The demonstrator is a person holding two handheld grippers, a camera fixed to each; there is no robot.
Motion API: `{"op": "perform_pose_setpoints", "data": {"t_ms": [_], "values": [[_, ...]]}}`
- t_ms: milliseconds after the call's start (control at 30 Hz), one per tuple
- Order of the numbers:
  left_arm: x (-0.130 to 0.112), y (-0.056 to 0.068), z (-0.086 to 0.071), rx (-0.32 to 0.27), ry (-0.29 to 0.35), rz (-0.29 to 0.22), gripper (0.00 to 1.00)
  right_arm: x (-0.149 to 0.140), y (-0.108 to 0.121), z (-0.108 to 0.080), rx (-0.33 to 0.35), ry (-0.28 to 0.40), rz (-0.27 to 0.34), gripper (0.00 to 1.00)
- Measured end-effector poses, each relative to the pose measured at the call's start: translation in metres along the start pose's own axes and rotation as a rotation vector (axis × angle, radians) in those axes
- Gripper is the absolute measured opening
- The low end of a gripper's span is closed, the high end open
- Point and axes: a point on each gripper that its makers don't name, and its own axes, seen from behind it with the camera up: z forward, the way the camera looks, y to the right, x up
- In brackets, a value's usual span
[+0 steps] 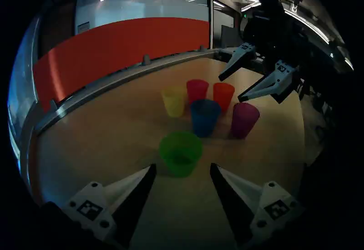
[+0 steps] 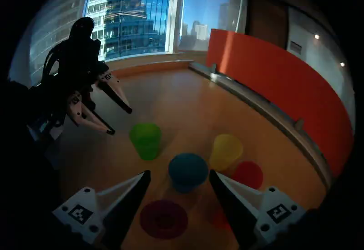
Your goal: Pour water
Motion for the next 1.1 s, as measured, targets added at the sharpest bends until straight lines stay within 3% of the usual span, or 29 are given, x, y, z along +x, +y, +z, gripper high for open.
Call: {"op": "perform_pose_setpoints", "data": {"t_ms": [167,467,700,1100], "values": [[0.006,0.002,-0.008,0.022,0.039,-0.026,0.87,0.007,-0.001,-0.013,-0.028,0.065,0.027,1.0],[0.024,-0.005,-0.022,0.102,0.138,-0.066,0.87,0.01,0.005,-0.034,-0.1,0.18,0.077,1.0],[0.043,-0.021,-0.034,0.187,0.237,-0.098,0.87,0.023,0.017,-0.057,-0.185,0.315,0.126,1.0],[0.075,-0.044,-0.057,0.365,0.404,-0.088,0.87,0.034,0.052,-0.106,-0.378,0.527,0.2,1.0]]}}
